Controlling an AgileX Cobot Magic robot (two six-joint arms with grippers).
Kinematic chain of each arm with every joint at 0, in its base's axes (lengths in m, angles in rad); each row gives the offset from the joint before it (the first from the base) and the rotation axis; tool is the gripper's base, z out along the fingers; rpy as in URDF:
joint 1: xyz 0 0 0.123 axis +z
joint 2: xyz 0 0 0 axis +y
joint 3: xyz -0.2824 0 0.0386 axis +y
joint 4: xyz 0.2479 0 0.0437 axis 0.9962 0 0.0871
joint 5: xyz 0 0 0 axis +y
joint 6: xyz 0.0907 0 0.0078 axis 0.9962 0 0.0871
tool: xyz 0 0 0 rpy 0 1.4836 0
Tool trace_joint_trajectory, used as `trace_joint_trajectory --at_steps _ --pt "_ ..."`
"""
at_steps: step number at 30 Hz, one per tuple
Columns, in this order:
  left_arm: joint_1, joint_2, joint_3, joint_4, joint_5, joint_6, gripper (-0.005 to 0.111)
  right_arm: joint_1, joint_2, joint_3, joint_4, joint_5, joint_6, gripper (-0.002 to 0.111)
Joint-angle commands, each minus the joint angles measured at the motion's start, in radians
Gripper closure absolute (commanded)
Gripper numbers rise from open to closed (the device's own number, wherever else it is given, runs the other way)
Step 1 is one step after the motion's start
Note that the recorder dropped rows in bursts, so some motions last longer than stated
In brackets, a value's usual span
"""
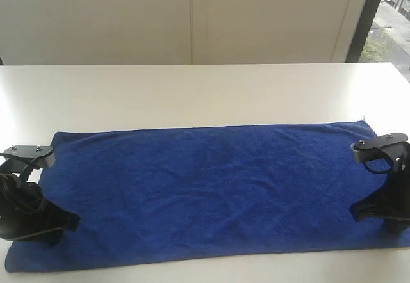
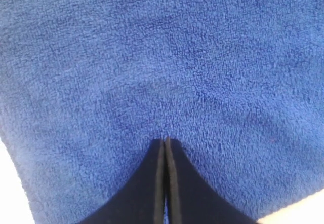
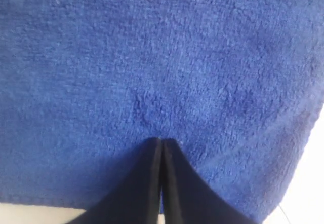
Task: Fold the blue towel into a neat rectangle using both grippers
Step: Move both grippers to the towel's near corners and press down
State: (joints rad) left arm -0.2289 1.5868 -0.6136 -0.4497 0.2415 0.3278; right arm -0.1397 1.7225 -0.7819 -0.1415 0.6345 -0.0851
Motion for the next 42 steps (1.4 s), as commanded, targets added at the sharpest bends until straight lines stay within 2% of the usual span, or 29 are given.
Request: trace_joint_trajectory --at_steps 1,12,19,26,34,42 --pt "-0.003 0.018 0.026 0.024 0.012 0.001 0.107 -0.006 0.015 0.005 -0.064 0.059 0.022 0.108" --pt "-0.003 0.018 0.024 0.024 0.002 0.001 0.107 -0.006 0.000 0.003 -0.103 0.094 0.052 0.108" --pt "-0.003 0.018 -0.015 -0.012 0.051 0.001 0.107 -0.006 -0.109 0.003 -0.098 0.020 0.091 0.108" --pt "-0.003 -0.003 -0.029 -0.014 0.030 0.001 0.107 -0.006 -0.203 0.003 -0.094 -0.055 0.092 0.108" --pt "-0.003 -0.145 -0.070 -0.014 0.015 0.001 0.107 -0.006 -0.184 -0.026 -0.078 -0.139 0.092 0.108" --pt "-0.003 -0.403 -0.062 -0.014 0.017 0.001 0.107 -0.006 -0.044 -0.191 -0.080 -0.091 0.085 0.108"
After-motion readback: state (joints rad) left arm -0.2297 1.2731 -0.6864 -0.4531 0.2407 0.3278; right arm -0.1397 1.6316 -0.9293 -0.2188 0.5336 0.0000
